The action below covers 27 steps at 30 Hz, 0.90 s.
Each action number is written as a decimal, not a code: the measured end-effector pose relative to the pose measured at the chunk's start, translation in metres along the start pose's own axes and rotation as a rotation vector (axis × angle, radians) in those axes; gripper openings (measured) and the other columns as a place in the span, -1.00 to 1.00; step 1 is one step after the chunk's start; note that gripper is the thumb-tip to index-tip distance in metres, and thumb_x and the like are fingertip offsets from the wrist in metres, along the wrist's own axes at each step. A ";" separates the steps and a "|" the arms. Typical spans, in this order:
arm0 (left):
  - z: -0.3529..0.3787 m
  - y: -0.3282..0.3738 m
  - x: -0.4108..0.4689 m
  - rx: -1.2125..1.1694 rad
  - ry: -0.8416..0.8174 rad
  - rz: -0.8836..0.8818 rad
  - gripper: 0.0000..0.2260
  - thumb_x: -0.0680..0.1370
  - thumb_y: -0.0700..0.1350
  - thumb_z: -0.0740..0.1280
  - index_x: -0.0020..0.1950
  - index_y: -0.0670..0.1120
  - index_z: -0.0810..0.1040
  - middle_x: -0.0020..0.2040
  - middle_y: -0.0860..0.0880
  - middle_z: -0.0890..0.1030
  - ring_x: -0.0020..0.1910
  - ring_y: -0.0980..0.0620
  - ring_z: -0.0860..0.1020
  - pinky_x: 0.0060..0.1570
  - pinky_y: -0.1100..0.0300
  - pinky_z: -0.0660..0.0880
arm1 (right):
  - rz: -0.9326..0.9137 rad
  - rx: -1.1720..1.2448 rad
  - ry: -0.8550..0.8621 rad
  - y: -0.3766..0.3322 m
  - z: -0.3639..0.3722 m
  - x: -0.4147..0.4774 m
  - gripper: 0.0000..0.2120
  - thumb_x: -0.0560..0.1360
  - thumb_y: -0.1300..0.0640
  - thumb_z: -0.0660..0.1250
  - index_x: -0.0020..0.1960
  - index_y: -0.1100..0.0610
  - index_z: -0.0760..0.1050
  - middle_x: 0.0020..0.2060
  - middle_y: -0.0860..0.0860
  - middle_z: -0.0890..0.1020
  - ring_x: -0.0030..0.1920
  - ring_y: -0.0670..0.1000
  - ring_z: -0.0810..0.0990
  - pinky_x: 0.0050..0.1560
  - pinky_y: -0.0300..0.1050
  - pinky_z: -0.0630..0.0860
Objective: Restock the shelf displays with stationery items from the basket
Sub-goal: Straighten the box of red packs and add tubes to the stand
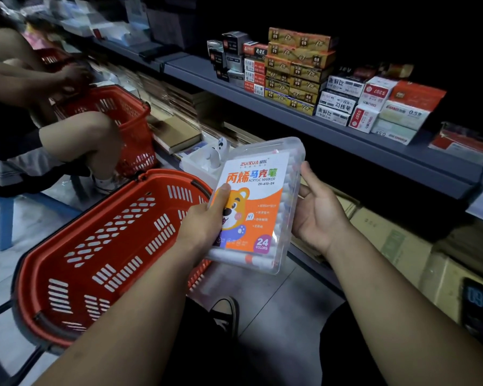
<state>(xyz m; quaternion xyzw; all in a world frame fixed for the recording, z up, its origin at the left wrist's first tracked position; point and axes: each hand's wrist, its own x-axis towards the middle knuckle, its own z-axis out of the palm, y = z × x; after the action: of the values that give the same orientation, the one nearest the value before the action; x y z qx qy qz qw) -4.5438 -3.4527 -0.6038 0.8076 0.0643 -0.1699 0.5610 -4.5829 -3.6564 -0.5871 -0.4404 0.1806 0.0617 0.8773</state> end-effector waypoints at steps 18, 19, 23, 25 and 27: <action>0.026 0.003 0.001 0.010 0.156 -0.037 -0.45 0.54 0.37 0.28 -0.16 -0.12 0.68 -0.35 -0.05 0.70 -0.44 0.04 0.66 -0.45 0.26 0.47 | 0.079 -0.145 0.120 0.008 -0.008 -0.024 -0.64 0.64 -0.12 0.24 0.21 0.12 0.60 0.00 0.12 0.74 -0.02 0.12 0.74 0.01 0.11 0.65; 0.030 0.002 0.004 0.021 0.164 -0.041 -0.45 0.55 0.35 0.29 -0.17 -0.14 0.67 -0.36 -0.06 0.69 -0.46 0.05 0.64 -0.42 0.25 0.46 | 0.090 -0.202 0.165 0.011 -0.012 -0.025 -0.70 0.62 -0.01 0.31 0.24 0.15 0.59 -0.02 0.13 0.74 -0.02 0.14 0.74 0.04 0.17 0.65; 0.055 0.004 0.016 -0.060 -0.030 -0.122 -0.60 0.56 0.18 0.40 -0.03 -0.18 0.67 -0.36 -0.03 0.69 -0.42 0.02 0.62 -0.38 0.23 0.48 | 0.062 -0.302 0.432 0.016 -0.037 -0.021 -0.77 0.58 0.30 0.35 0.23 0.29 0.52 -0.09 0.18 0.74 -0.14 0.17 0.75 -0.07 0.21 0.68; 0.069 0.009 0.018 -0.116 -0.243 -0.196 -0.67 0.55 0.12 0.43 0.05 -0.15 0.67 -0.29 -0.01 0.68 -0.40 0.02 0.60 -0.47 0.25 0.44 | 0.041 -0.270 0.549 0.009 -0.053 -0.019 -0.80 0.60 0.33 0.31 0.22 0.28 0.47 -0.12 0.16 0.72 -0.22 0.12 0.73 -0.24 0.10 0.68; 0.084 0.009 0.023 -0.083 -0.372 -0.182 -0.74 0.57 0.03 0.42 0.11 -0.13 0.69 -0.23 -0.03 0.62 -0.42 0.03 0.54 -0.52 0.32 0.31 | 0.036 -0.211 0.628 0.000 -0.073 -0.018 -0.82 0.62 0.36 0.25 0.22 0.26 0.45 -0.17 0.14 0.69 -0.31 0.08 0.70 -0.37 0.03 0.64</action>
<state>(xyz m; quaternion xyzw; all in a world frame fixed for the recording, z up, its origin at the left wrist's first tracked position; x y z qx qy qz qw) -4.5366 -3.5362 -0.6297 0.7295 0.0392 -0.3630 0.5784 -4.6191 -3.7133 -0.6202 -0.5230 0.4427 -0.0433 0.7271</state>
